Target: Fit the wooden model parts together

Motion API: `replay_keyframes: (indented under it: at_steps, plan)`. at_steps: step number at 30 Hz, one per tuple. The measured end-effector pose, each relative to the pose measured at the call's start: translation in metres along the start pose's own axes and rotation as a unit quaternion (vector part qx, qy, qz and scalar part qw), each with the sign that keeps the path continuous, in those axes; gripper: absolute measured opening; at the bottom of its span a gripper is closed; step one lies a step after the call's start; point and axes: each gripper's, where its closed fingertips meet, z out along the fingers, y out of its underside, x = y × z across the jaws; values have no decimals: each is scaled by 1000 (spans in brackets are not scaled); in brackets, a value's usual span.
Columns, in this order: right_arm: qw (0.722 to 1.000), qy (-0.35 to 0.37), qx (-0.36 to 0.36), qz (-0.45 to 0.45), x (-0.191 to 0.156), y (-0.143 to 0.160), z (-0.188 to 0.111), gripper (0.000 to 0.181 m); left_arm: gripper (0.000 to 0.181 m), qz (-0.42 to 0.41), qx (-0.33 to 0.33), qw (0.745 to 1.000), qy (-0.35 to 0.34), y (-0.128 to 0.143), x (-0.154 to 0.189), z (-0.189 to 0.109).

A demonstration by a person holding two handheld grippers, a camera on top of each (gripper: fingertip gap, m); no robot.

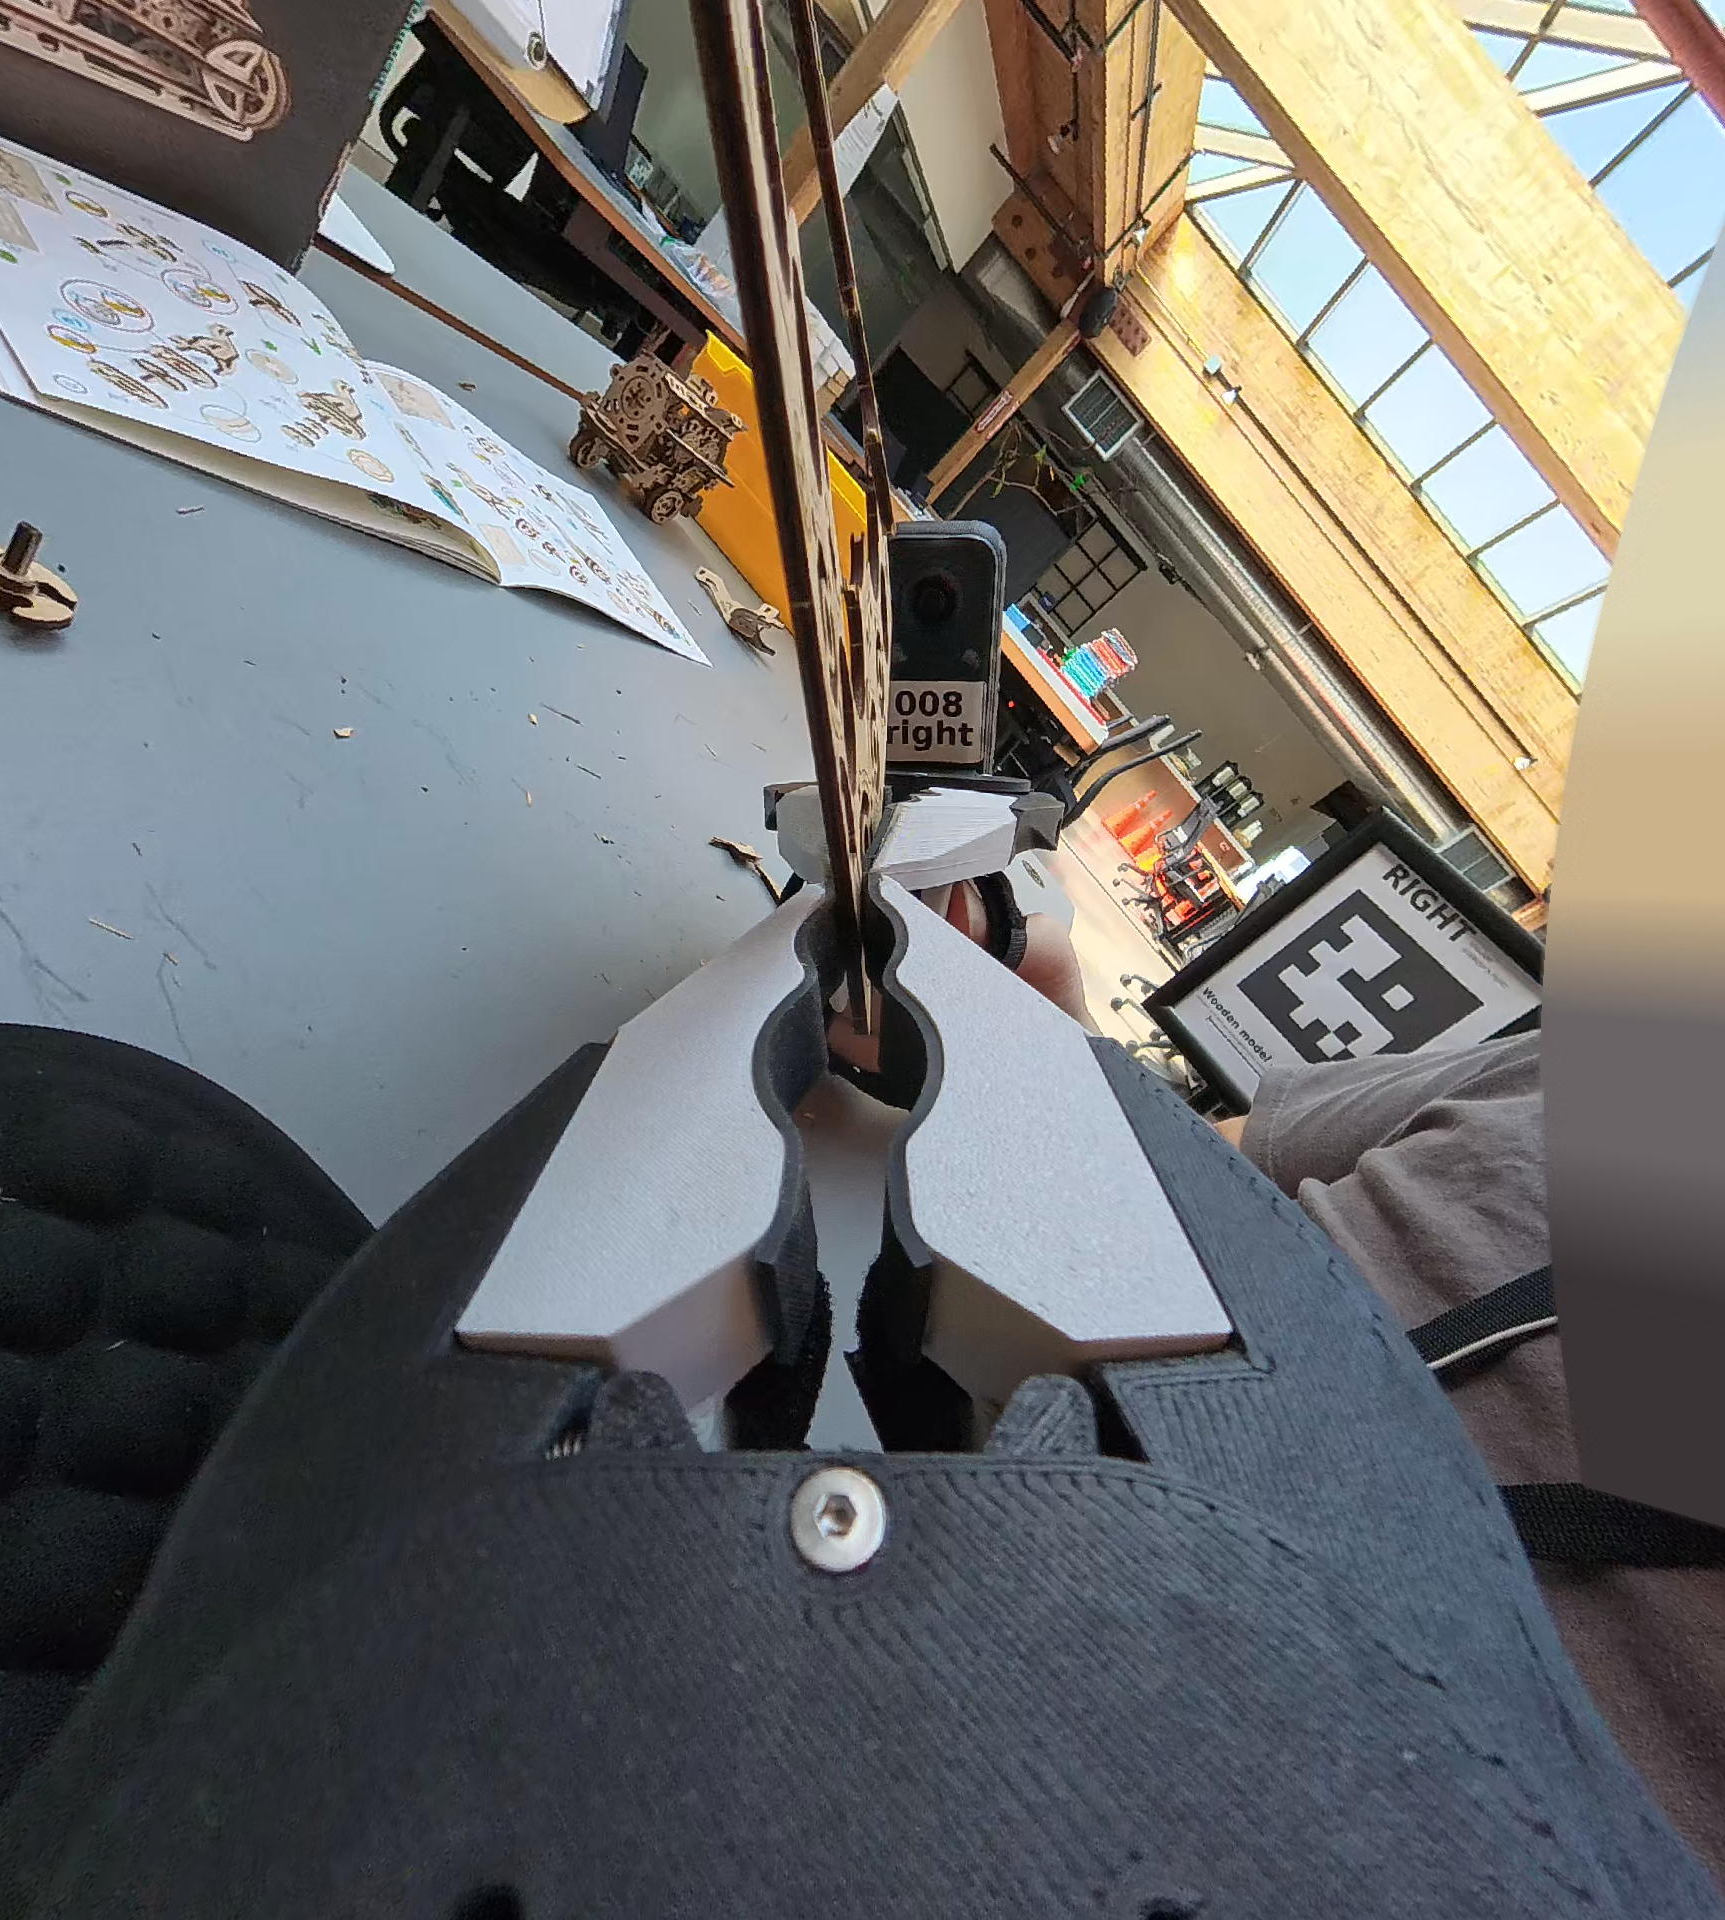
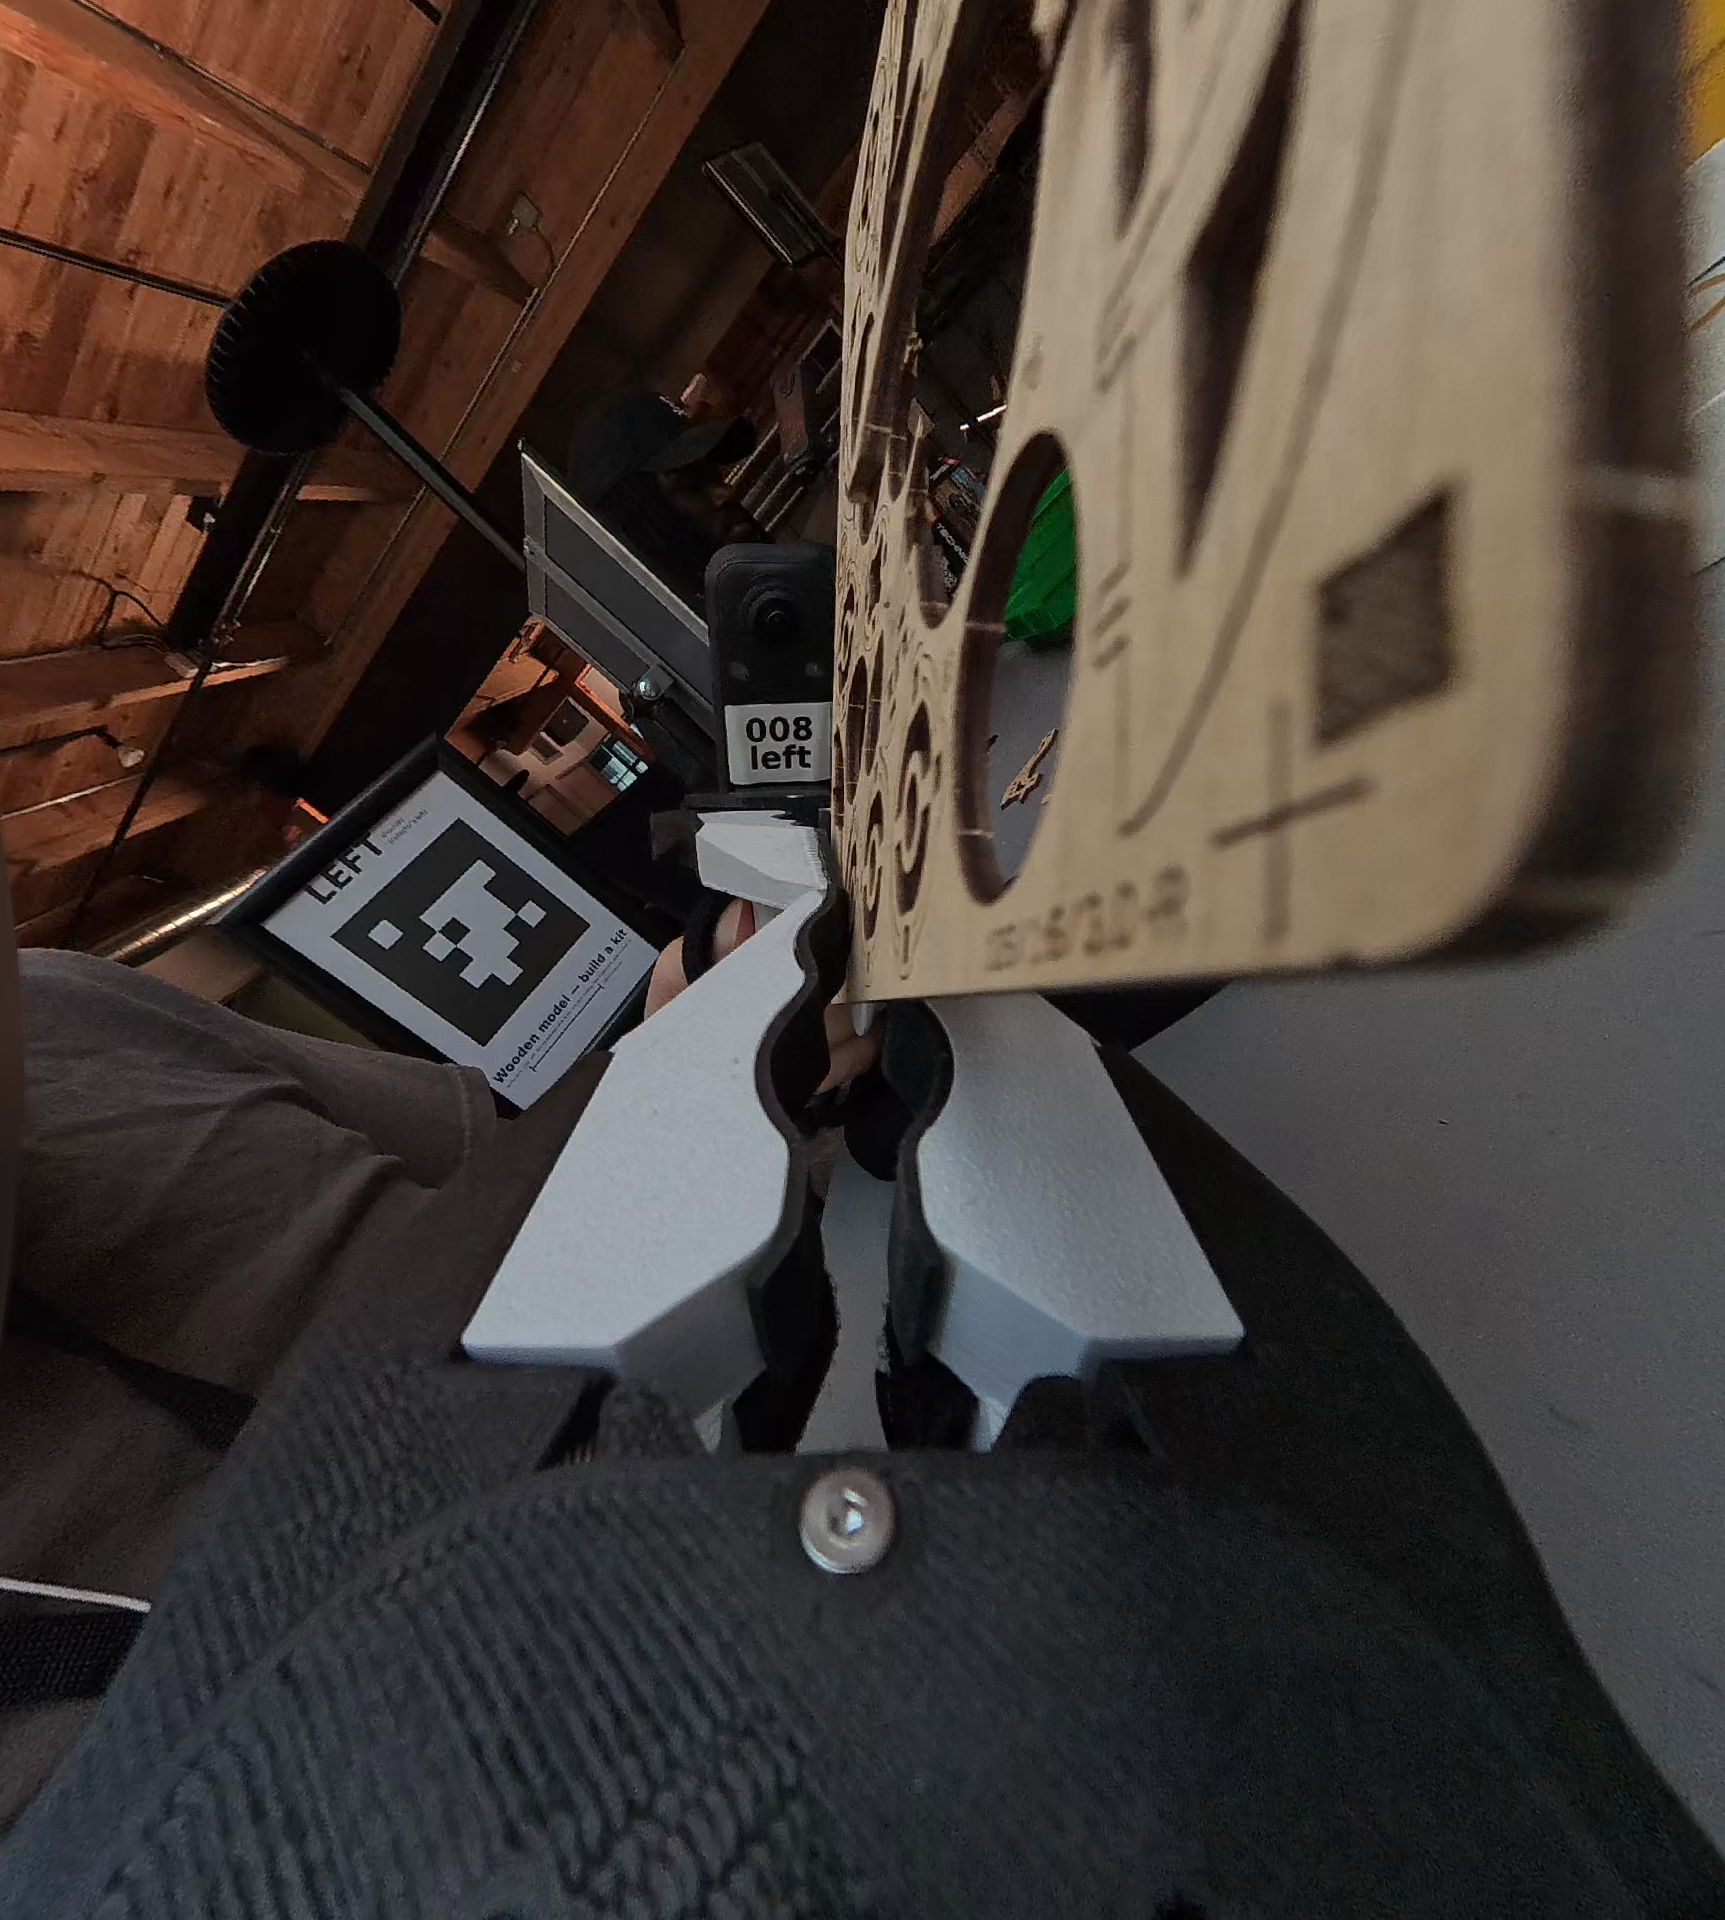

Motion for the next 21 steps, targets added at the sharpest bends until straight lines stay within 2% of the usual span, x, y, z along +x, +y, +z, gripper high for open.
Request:
replay_keyframes:
  at_steps: [12,16,21]
  plan:
    - [999,31,-4,-26,6,1,1,2,0,6,0,1000,-20,1,-5,-1]
    - [999,4,2,-38,-5,-4,1,2,1,-1,8,1000,22,-4,5,0]
    - [999,3,-8,-32,-5,-3,-4,3,1,-4,9,1000,24,-3,6,4]
